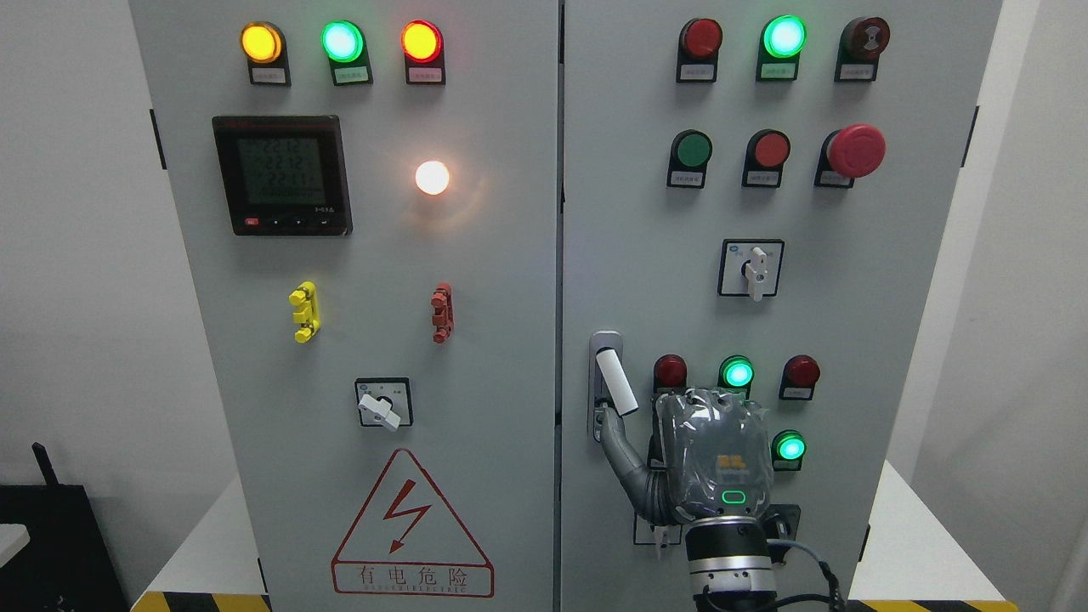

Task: Release door handle

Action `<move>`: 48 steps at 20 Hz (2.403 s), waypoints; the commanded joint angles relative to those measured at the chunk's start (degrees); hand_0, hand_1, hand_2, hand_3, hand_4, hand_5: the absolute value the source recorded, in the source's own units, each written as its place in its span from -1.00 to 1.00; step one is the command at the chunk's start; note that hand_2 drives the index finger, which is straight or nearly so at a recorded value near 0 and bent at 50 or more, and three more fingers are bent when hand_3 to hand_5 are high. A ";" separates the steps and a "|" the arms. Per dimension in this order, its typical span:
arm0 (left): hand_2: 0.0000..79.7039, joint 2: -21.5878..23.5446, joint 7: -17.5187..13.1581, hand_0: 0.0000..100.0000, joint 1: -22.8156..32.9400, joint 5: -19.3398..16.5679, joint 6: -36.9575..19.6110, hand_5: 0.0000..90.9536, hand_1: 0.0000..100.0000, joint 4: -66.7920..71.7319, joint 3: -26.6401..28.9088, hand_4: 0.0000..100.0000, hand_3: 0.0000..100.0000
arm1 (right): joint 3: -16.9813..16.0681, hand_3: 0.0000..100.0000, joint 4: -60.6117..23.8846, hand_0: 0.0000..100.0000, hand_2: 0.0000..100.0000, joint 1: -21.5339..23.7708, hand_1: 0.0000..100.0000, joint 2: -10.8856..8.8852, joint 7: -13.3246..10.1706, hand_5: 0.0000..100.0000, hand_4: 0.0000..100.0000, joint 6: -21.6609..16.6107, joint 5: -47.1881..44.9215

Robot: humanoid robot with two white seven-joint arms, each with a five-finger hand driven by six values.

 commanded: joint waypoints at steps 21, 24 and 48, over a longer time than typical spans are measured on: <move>-1.00 0.00 -0.04 -0.76 -0.18 0.00 -0.05 -1.00 -0.22 0.53 0.09 -1.00 -1.00 | -0.48 1.00 -0.17 0.04 0.98 -0.17 -0.76 0.06 0.02 0.97 1.00 -0.03 -0.01; -1.00 0.00 -0.04 -0.76 -0.18 0.00 0.04 -1.00 -0.22 0.53 0.09 -1.00 -1.00 | -0.83 1.00 -0.17 0.04 0.98 -0.17 -0.76 0.06 0.02 0.97 1.00 -0.03 -0.01; -1.00 0.00 -0.04 -0.76 -0.18 0.00 0.04 -1.00 -0.22 0.53 0.09 -1.00 -1.00 | -0.92 1.00 -0.61 0.06 0.98 -0.25 -0.76 0.24 0.02 0.97 1.00 -0.03 -0.01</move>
